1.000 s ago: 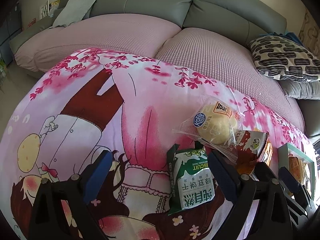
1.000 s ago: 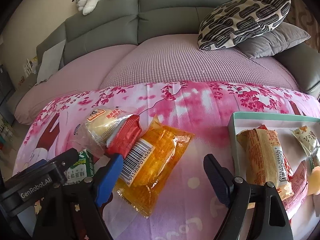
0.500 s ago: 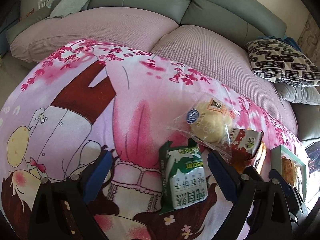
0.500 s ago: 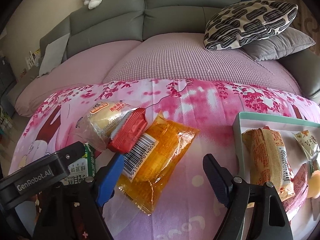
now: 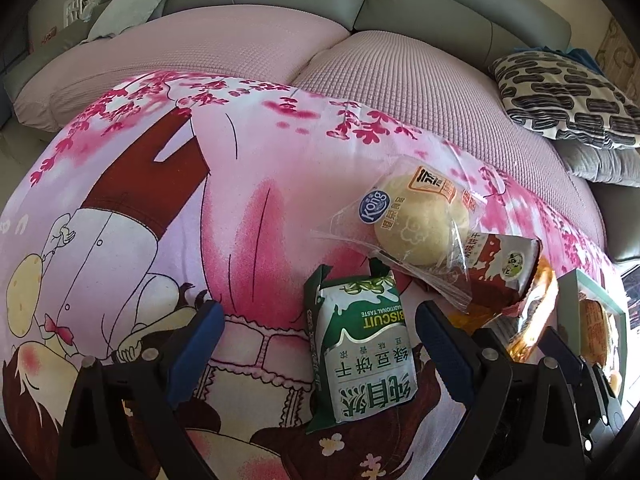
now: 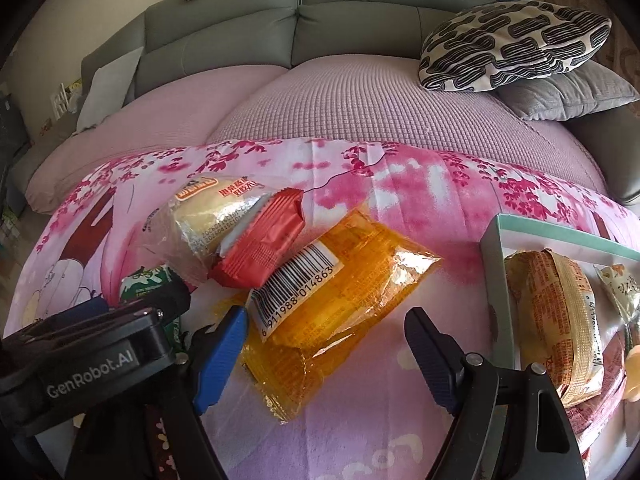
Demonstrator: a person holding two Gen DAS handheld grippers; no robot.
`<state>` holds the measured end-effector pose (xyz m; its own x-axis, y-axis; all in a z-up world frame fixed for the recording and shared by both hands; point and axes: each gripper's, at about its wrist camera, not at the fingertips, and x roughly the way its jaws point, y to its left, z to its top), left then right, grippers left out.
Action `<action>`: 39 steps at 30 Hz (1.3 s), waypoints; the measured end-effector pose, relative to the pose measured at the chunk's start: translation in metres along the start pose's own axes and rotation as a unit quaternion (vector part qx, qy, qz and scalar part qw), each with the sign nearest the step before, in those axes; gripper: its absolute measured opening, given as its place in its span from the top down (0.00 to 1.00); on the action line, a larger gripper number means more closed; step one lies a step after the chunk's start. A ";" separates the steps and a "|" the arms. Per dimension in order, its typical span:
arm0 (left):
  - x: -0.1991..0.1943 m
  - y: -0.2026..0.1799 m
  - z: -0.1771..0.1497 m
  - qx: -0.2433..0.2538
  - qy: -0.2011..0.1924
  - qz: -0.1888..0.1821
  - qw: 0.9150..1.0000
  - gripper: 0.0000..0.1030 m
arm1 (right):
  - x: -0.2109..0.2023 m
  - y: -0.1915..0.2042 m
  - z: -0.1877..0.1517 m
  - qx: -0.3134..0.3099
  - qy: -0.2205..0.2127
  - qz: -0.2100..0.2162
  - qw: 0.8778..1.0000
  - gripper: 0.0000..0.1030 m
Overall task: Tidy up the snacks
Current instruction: 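Grasp the green drink carton with the left gripper while the right grasps the orange wafer bag, then lift and carry the green carton and orange wafer bag over the tray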
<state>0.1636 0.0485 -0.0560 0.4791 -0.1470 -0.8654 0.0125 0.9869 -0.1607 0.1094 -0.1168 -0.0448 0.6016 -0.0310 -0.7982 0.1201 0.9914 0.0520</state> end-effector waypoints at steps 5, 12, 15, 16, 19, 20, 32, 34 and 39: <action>-0.003 0.005 0.000 -0.009 -0.009 0.010 1.000 0.15 | 0.000 -0.010 0.001 0.018 -0.001 -0.010 1.000 0.32; -0.003 0.003 0.001 -0.004 -0.015 0.026 1.000 0.41 | -0.001 -0.014 0.003 0.026 -0.006 -0.005 1.000 0.48; -0.004 0.005 0.001 -0.009 -0.018 0.024 1.000 0.55 | -0.002 -0.016 0.003 0.032 -0.011 -0.005 0.999 0.53; -0.005 0.007 0.002 -0.012 -0.019 0.023 0.999 0.56 | -0.002 -0.017 0.003 0.034 -0.012 -0.006 0.999 0.55; -0.007 0.010 0.002 -0.019 -0.023 0.019 0.999 0.59 | -0.003 -0.018 0.003 0.035 -0.017 -0.005 0.999 0.59; -0.007 0.010 0.002 -0.020 -0.024 0.019 0.999 0.60 | -0.004 -0.019 0.004 0.036 -0.020 -0.005 0.999 0.61; -0.012 0.013 0.003 -0.027 -0.030 0.018 0.999 0.60 | -0.007 -0.024 0.005 0.047 -0.019 0.000 0.999 0.70; -0.012 0.013 0.004 -0.027 -0.031 0.019 0.999 0.60 | -0.006 -0.023 0.005 0.039 -0.009 -0.004 0.999 0.70; -0.011 0.016 0.005 -0.027 -0.031 0.025 0.999 0.60 | -0.008 -0.022 0.003 0.035 0.005 -0.009 0.999 0.68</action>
<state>0.1628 0.0660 -0.0472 0.5318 -0.0918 -0.8419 -0.0587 0.9877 -0.1448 0.1041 -0.1382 -0.0377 0.5907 -0.0474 -0.8055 0.1866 0.9792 0.0793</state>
